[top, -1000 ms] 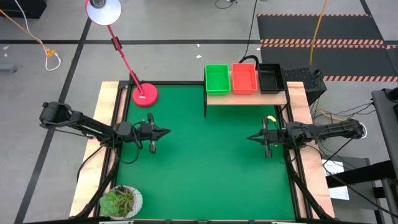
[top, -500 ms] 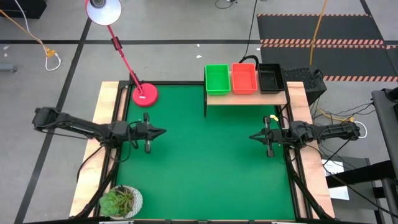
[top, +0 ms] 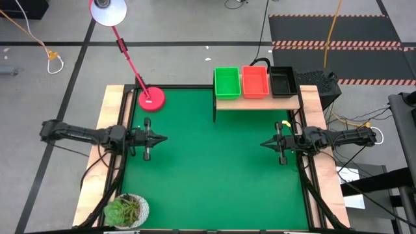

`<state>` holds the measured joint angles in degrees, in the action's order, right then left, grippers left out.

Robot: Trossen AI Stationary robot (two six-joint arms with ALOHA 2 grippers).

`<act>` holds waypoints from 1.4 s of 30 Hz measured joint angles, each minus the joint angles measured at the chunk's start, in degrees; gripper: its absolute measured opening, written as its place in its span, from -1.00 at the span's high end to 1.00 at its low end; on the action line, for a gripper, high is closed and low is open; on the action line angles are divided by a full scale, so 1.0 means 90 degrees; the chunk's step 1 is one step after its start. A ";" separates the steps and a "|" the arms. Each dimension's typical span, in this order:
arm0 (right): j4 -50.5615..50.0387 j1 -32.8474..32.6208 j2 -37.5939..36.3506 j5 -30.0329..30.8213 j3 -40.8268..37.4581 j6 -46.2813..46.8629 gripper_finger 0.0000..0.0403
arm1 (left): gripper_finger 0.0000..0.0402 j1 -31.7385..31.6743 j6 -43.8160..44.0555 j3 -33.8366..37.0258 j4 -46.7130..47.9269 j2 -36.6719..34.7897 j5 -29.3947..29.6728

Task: Stack baskets on shelf by color
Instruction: Return to Home Position

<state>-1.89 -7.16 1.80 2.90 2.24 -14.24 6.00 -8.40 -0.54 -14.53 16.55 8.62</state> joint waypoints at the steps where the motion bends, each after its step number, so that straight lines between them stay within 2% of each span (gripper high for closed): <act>1: 0.0000 0.0000 0.0000 -0.0002 0.0000 -0.0002 1.00 | 0.97 -0.0032 -0.0012 0.0000 0.0176 -0.0188 0.0000; 8: 0.0000 0.0000 0.0000 -0.0002 0.0000 0.0012 1.00 | 0.95 -0.0144 0.0006 -0.0001 0.1284 -0.1325 -0.0008; 13: -0.0002 0.0000 0.0000 -0.0027 -0.0002 0.0012 1.00 | 0.98 -0.0232 -0.0208 -0.0019 0.1407 -0.1824 -0.0109; 20: 0.0132 0.0000 0.0007 -0.0006 -0.0005 0.0014 1.00 | 0.93 -0.0337 -0.0200 -0.0022 0.1424 -0.1823 -0.0126; 27: 0.0514 0.0000 0.0019 0.0010 -0.0005 0.0314 1.00 | 0.98 -0.0335 -0.0183 -0.0022 0.1434 -0.1798 -0.0127; 37: 0.0765 0.0000 0.0019 0.0010 -0.0005 0.0294 1.00 | 0.80 -0.0333 -0.0200 -0.0011 0.1375 -0.1798 -0.0123; 42: 0.0797 0.0000 0.0019 0.0007 -0.0005 0.0294 1.00 | 0.80 -0.0333 -0.0183 0.0000 0.1263 -0.1798 -0.0118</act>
